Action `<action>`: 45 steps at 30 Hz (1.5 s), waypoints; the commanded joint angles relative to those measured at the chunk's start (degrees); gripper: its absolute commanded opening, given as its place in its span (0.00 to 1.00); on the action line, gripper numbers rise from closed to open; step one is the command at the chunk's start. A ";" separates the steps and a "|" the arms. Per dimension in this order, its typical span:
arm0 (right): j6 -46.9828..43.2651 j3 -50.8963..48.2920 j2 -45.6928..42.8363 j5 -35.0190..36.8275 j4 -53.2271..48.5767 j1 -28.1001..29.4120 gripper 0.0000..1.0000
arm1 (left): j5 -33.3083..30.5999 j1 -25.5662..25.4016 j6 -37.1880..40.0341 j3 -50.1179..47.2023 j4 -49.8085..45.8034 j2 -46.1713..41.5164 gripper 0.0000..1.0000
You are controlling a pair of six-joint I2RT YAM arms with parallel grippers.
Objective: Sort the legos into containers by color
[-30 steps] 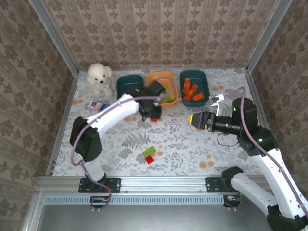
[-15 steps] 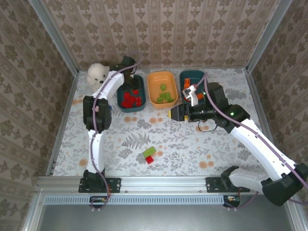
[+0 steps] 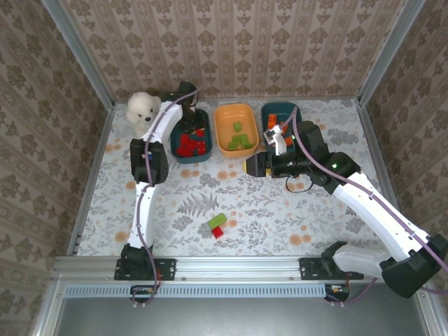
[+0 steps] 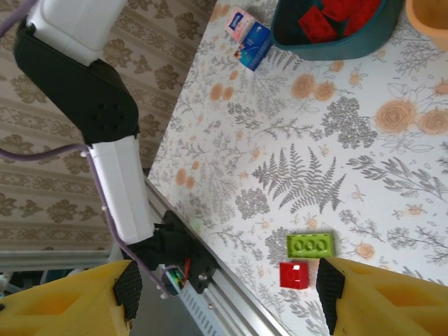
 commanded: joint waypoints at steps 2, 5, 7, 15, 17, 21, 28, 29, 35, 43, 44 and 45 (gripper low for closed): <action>-4.81 2.30 2.81 5.04 -5.21 1.86 0.70 | 1.43 0.08 -1.18 -1.42 -1.91 -0.31 0.30; -9.09 3.76 5.48 8.01 -8.49 3.89 0.70 | 1.79 0.08 -1.18 -1.40 -1.67 -1.21 0.39; -11.96 4.17 7.11 9.13 -9.85 4.73 0.70 | 1.89 0.07 -1.23 -1.34 -1.73 -1.92 0.43; -29.25 6.05 12.64 11.76 -12.25 5.60 0.69 | 1.63 0.07 -2.35 -0.81 -1.37 -6.73 0.51; -36.19 6.32 15.67 12.88 -11.63 5.86 0.69 | 1.63 0.07 -3.77 -0.88 -0.89 -9.54 0.52; -48.80 6.03 20.25 10.80 -11.65 6.37 0.72 | 1.70 -0.77 -6.33 -4.77 1.46 -17.68 0.53; -66.44 1.43 25.40 10.28 -7.79 9.16 0.76 | 5.11 -2.69 -14.67 -41.35 20.01 -43.44 0.56; -68.46 0.75 26.02 10.53 -7.18 9.44 0.77 | 5.26 -2.80 -16.25 -47.06 22.17 -47.64 0.56; -77.07 -0.78 30.88 11.59 -4.68 12.69 0.88 | 5.58 -3.88 -19.37 -69.52 23.37 -67.12 0.56; -78.37 0.07 37.97 15.73 2.12 17.68 0.89 | 2.93 -3.40 -20.82 -82.60 13.28 -90.79 0.56; -78.34 0.26 38.89 15.99 2.94 18.15 0.89 | 2.50 -3.35 -20.89 -83.47 11.52 -93.77 0.56; -78.52 0.45 39.76 16.46 4.24 18.66 0.89 | 2.10 -3.27 -20.95 -84.02 9.56 -96.24 0.56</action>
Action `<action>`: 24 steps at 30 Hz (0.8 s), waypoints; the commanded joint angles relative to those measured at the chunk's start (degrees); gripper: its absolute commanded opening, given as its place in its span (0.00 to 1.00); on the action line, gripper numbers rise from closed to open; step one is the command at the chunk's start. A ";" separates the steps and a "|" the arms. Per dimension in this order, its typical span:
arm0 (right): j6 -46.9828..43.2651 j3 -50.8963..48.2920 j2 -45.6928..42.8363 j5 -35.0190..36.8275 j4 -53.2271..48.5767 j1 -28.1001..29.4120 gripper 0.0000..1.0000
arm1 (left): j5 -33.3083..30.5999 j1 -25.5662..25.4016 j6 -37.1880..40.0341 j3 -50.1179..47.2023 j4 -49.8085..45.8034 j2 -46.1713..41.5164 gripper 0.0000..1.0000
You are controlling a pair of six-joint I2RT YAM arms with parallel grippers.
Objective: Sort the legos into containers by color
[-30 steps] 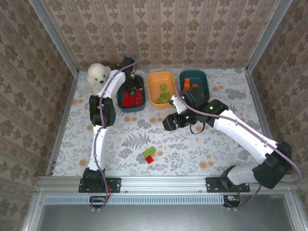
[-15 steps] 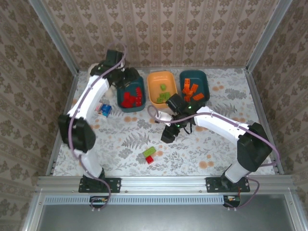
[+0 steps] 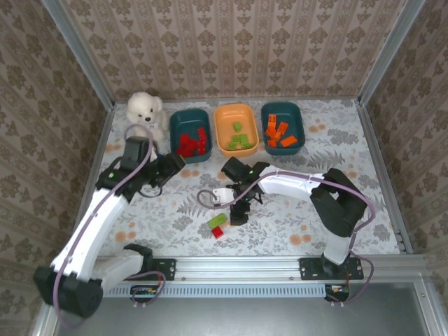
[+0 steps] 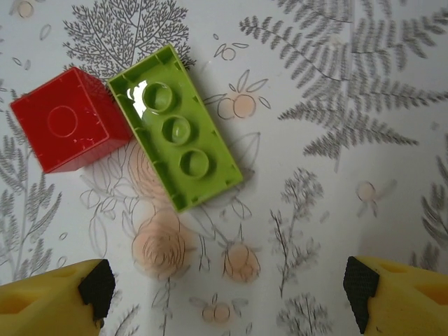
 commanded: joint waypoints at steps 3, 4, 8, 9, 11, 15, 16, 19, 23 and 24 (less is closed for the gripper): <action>-2.77 1.20 4.25 3.92 5.60 2.04 0.88 | -2.42 1.04 -1.46 -2.71 -11.37 -10.67 0.56; -2.75 1.29 4.64 4.16 6.14 2.09 0.88 | -2.42 1.28 -1.67 -2.95 -12.55 -11.83 0.56; -3.34 2.44 6.32 3.84 6.96 2.43 0.89 | -2.38 1.73 -3.31 -4.14 -15.03 -15.43 0.56; -3.32 2.72 6.79 3.99 7.11 2.77 0.88 | -2.42 1.68 -3.68 -4.36 -15.25 -16.04 0.56; -3.15 3.09 7.50 4.09 7.23 3.47 0.88 | -2.51 1.77 -3.91 -4.60 -15.85 -16.67 0.56; -2.62 3.70 8.57 4.01 7.50 4.97 0.87 | -2.55 1.90 -3.75 -4.85 -16.77 -17.28 0.56; -2.53 3.99 8.79 3.92 7.25 5.46 0.86 | -2.43 1.86 -3.60 -4.85 -16.87 -17.28 0.56; -1.96 4.23 9.34 4.26 7.21 6.04 0.84 | -2.33 1.95 -3.60 -5.07 -16.62 -17.04 0.56; -1.71 5.08 9.34 3.93 6.80 6.46 0.79 | -2.07 1.93 -4.17 -5.53 -15.24 -16.58 0.56; -1.69 5.34 9.44 3.85 6.53 6.58 0.78 | -2.07 1.92 -4.25 -5.68 -14.97 -16.45 0.56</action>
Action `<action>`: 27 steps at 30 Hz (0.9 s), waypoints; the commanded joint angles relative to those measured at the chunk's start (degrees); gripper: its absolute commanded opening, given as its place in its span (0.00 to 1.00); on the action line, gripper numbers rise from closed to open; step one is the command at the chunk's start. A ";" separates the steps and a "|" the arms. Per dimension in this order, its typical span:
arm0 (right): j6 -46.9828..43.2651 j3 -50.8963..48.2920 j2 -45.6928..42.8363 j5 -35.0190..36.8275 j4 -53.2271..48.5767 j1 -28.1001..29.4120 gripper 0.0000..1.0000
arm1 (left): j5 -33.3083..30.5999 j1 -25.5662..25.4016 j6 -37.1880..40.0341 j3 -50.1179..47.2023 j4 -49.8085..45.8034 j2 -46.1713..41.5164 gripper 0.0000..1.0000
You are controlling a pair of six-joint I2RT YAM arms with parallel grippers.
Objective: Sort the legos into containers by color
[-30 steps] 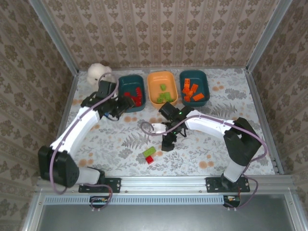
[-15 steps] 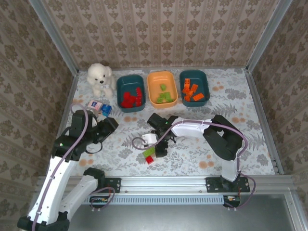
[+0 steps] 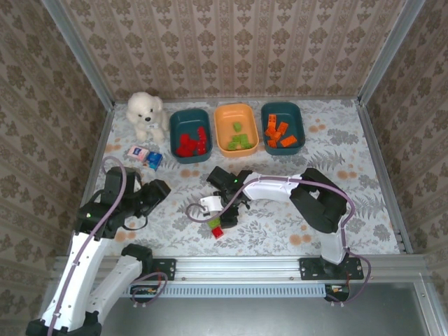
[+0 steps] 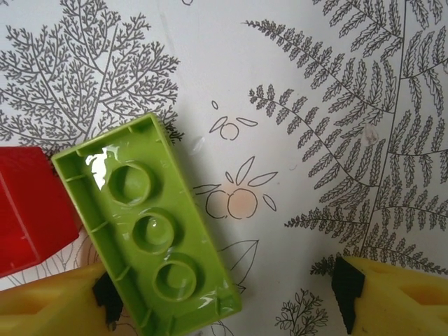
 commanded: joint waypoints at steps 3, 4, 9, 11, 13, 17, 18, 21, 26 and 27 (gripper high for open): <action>0.51 2.14 2.51 -1.44 0.81 1.76 0.72 | -0.04 0.39 -0.97 -0.83 0.78 0.72 0.56; 0.67 2.17 2.53 -1.71 0.83 1.99 0.70 | -0.03 0.37 -0.89 -0.80 0.95 0.92 0.56; 2.07 2.49 3.28 -0.83 1.65 2.99 0.61 | 0.05 0.43 -1.05 -1.07 1.41 1.22 0.56; 2.82 2.93 3.82 0.17 2.17 3.10 0.55 | 0.05 0.43 -1.08 -1.16 1.48 1.20 0.56; 3.14 3.16 4.24 1.09 2.40 3.19 0.52 | 0.05 0.39 -1.04 -1.08 1.37 1.21 0.56; 3.74 3.09 4.58 3.03 3.34 3.41 0.43 | -0.03 0.48 -0.97 -0.91 0.89 1.11 0.56; 4.11 2.97 4.62 3.78 3.69 3.48 0.41 | -0.03 0.48 -0.96 -0.97 0.80 1.01 0.56; 5.39 2.96 4.48 5.44 4.65 3.46 0.35 | -0.12 0.43 -0.97 -1.20 0.72 0.72 0.56; 6.84 2.61 2.59 6.89 5.82 3.17 0.30 | -0.13 0.39 -0.93 -1.78 0.88 0.51 0.56; 7.29 2.61 2.04 6.61 5.81 2.87 0.29 | -0.12 0.45 -0.88 -1.87 0.95 0.57 0.56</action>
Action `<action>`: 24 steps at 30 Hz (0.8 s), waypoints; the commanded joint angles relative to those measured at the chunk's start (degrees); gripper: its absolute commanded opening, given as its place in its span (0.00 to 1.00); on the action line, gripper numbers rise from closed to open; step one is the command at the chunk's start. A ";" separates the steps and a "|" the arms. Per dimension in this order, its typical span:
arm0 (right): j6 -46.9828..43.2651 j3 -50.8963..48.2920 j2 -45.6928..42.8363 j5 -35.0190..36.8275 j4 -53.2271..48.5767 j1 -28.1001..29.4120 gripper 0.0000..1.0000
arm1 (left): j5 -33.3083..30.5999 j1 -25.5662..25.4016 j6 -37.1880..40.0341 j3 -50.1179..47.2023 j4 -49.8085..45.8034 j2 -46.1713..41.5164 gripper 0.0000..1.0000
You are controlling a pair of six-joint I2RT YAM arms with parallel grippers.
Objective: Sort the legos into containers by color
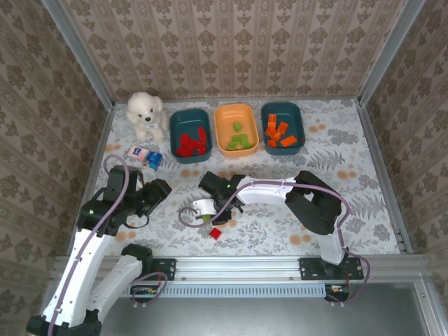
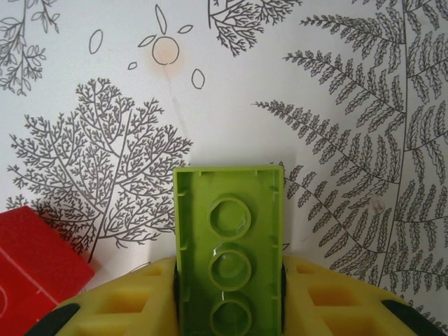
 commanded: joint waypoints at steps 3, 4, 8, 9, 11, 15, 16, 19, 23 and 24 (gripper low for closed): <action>4.22 -0.13 -2.08 3.68 5.17 -2.13 0.28 | 0.03 0.42 0.11 -1.01 0.87 -0.34 0.56; 5.52 -0.18 -3.03 3.35 5.36 -3.15 0.28 | 0.32 0.39 0.40 -1.02 1.22 -0.03 0.56; 11.30 0.29 -7.56 2.91 6.23 -8.42 0.28 | 2.56 -0.01 2.52 -1.35 4.25 3.08 0.56; 13.12 0.80 -8.39 2.88 6.47 -9.94 0.28 | 3.25 -0.23 3.14 -1.37 5.09 4.17 0.56; 17.92 2.50 -10.13 2.36 6.92 -13.93 0.28 | 4.39 -1.45 4.55 -1.27 7.83 6.93 0.56; 28.21 9.21 -9.09 2.71 5.24 -20.97 0.29 | 4.21 -4.79 7.67 0.74 10.59 13.06 0.56; 31.69 11.69 -7.77 2.84 4.55 -22.74 0.28 | 3.95 -5.78 8.45 1.38 11.20 14.68 0.55; 40.86 19.67 -2.64 1.40 1.90 -26.75 0.29 | 3.46 -8.06 9.47 2.96 13.04 18.43 0.55; 48.05 33.36 6.39 1.63 -4.36 -28.24 0.29 | 3.42 -9.94 9.62 4.20 15.27 22.21 0.55; 49.62 36.89 8.76 1.29 -6.52 -28.34 0.29 | 3.37 -10.19 9.66 4.56 15.64 22.84 0.55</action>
